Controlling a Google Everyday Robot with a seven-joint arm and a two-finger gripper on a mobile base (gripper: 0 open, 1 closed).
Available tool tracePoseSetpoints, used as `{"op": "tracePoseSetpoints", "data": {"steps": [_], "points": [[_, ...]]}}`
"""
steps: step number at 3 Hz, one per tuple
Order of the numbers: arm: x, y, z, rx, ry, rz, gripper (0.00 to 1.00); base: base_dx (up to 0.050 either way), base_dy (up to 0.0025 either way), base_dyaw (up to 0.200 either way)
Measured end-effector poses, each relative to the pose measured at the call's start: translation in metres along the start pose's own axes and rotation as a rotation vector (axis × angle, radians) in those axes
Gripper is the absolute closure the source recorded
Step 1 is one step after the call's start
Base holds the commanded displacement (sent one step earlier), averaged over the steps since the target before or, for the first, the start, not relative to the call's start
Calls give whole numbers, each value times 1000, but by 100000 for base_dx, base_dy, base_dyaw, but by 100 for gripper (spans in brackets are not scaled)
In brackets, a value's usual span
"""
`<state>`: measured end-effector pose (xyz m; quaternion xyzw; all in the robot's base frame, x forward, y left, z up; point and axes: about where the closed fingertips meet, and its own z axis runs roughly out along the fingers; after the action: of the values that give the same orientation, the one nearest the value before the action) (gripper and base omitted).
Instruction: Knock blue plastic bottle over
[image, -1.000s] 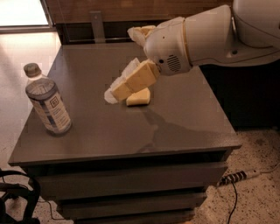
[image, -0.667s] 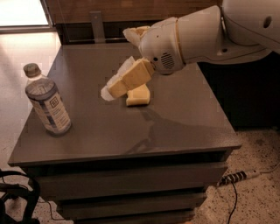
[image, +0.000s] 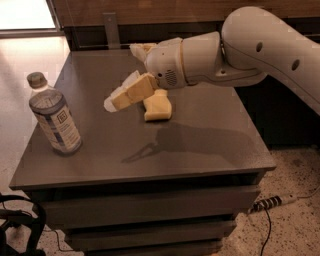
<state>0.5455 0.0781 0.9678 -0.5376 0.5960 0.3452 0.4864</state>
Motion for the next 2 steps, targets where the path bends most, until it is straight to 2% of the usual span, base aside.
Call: {"op": "tracePoseSetpoints", "data": {"steps": [1, 2], "points": [[16, -5, 14, 24, -80, 2, 0, 0, 0, 0], [24, 1, 28, 31, -147, -10, 0, 0, 0, 0]]}}
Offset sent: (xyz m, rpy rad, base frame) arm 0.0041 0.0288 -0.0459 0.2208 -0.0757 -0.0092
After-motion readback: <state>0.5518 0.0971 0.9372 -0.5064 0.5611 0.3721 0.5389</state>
